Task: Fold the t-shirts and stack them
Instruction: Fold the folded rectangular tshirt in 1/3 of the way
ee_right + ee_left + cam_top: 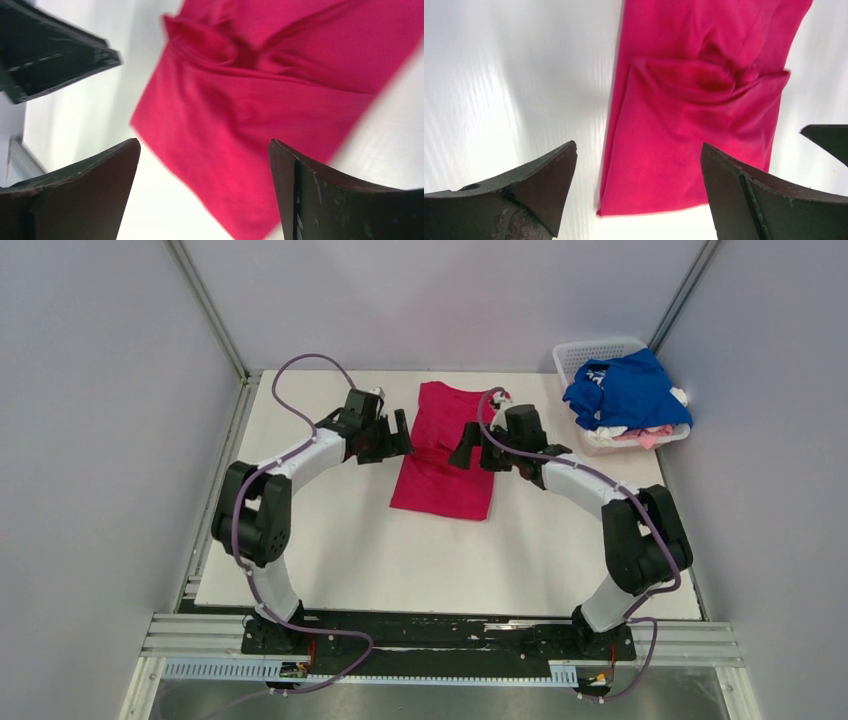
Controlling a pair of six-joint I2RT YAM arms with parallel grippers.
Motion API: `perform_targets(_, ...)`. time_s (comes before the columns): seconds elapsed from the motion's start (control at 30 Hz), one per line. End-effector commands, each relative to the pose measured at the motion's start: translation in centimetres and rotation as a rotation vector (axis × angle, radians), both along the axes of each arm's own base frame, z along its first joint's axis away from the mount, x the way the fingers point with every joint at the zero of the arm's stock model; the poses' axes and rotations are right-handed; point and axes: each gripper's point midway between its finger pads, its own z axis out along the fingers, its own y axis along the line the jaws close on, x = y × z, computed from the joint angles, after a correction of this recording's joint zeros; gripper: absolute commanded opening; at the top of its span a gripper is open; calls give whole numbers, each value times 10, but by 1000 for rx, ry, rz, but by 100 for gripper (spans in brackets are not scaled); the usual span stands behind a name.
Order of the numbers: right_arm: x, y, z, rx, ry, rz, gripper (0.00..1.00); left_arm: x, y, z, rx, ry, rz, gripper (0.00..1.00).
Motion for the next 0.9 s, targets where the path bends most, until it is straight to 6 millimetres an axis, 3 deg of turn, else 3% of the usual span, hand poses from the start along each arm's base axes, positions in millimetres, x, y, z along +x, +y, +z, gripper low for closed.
perform_targets(0.0, -35, 71, 9, 111, -43, 286, 100, -29, 15, 20, -28, -64, 52, 100)
perform_targets(0.1, -40, 106, -3, 129, -20, 369, 100, -53, 31, -6, -2, -13, 102, 100)
perform_targets(0.27, -2, 133, -18, 125, -25, 351, 100, -72, 44, -16, 15, 5, 139, 100)
perform_targets(0.47, 77, 117, -38, 45, -73, 152, 100, -78, 47, -18, 21, 16, 142, 100)
perform_targets(0.57, 98, 107, -43, 81, -48, 122, 100, -78, 44, -19, 10, 21, 134, 100)
perform_targets(0.73, 103, 110, -28, 131, -62, 179, 100, -77, 38, -29, 0, 54, 116, 100)
perform_targets(0.87, 87, 111, -2, 162, -81, 227, 100, -71, 30, -31, -16, 64, 98, 100)
